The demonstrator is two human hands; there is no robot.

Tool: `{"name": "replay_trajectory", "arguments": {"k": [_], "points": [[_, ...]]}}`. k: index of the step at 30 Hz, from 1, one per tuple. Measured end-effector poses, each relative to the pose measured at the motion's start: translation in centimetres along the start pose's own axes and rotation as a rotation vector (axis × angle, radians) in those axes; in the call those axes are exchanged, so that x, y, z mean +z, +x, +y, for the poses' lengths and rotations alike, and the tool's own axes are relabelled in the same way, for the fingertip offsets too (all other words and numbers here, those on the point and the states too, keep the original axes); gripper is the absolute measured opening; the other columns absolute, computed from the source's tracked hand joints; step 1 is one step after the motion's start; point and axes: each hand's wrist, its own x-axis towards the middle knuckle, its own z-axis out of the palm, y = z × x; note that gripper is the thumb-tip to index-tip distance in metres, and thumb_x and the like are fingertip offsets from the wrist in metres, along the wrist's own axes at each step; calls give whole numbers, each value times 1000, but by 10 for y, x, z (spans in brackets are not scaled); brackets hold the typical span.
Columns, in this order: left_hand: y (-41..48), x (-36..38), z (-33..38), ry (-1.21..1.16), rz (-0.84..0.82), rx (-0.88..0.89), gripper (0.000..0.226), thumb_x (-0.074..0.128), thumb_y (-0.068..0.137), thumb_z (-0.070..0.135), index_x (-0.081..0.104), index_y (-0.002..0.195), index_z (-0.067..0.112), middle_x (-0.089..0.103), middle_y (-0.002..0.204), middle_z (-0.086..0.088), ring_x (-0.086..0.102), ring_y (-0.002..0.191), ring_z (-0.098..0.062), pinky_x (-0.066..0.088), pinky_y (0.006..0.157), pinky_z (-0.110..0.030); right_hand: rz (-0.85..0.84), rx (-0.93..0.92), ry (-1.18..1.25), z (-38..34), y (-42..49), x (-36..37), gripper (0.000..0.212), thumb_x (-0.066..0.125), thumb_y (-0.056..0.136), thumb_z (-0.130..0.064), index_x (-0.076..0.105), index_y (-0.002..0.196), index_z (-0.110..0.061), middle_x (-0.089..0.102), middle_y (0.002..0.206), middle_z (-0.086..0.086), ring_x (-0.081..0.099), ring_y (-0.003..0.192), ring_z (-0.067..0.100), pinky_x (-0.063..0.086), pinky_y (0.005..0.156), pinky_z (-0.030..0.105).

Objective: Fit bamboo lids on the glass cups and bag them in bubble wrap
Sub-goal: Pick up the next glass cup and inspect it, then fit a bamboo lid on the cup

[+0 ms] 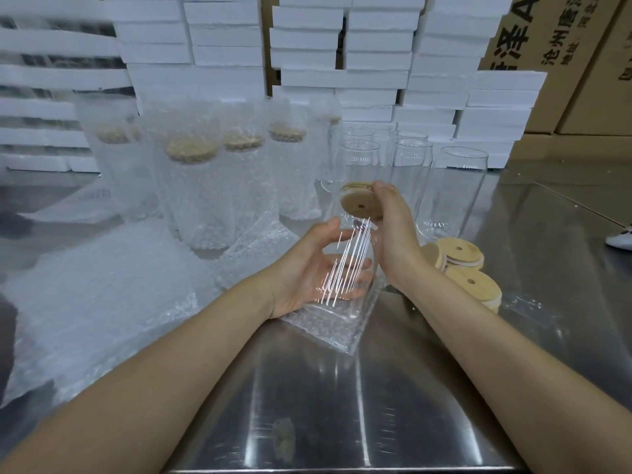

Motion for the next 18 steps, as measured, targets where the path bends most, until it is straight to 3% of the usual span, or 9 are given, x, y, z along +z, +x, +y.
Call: {"name": "replay_trajectory", "arguments": {"k": [4,7,11,14,16,18], "points": [[1,1,0,0,9,13,66,64,72,58,54,124,18,69,104,-18,67,94,-33,58,73,-41,-35,-81,-54,3,1,-1,16,52,81,-46,59,70,-37,68,80,-19,64,85,0,47,75,26],[-1,-1,1,9,0,37,64,64,74,58,58,122,17,67,108,-18,63,98,-33,57,75,-39,-114,-84,16,4,-1,-2,12,55,84,-42,61,84,-32,71,91,-13,67,91,3,51,70,24],[-1,-4,5,21,-20,97,63,58,79,60,60,124,17,61,123,-20,63,103,-32,56,78,-39,-279,94,63,-2,-3,-4,52,67,79,-45,52,125,-25,66,117,-1,69,97,13,55,67,29],[1,-3,4,127,11,143,66,47,83,61,54,133,19,60,131,-15,61,115,-32,54,88,-39,-320,127,-157,-14,-1,-12,59,69,72,-55,53,121,-29,68,111,1,71,91,14,57,71,30],[5,-2,1,268,40,221,69,40,86,65,52,136,19,60,133,-10,58,122,-26,49,99,-38,-262,60,-238,-20,-1,-15,54,68,71,-57,55,114,-28,70,104,-1,72,82,9,54,64,22],[7,-2,-3,463,121,304,64,31,92,65,60,129,21,66,123,-2,61,115,-17,48,98,-34,-156,-24,-256,-25,0,-16,43,71,74,-50,56,109,-30,68,99,-6,68,76,3,49,56,15]]}}
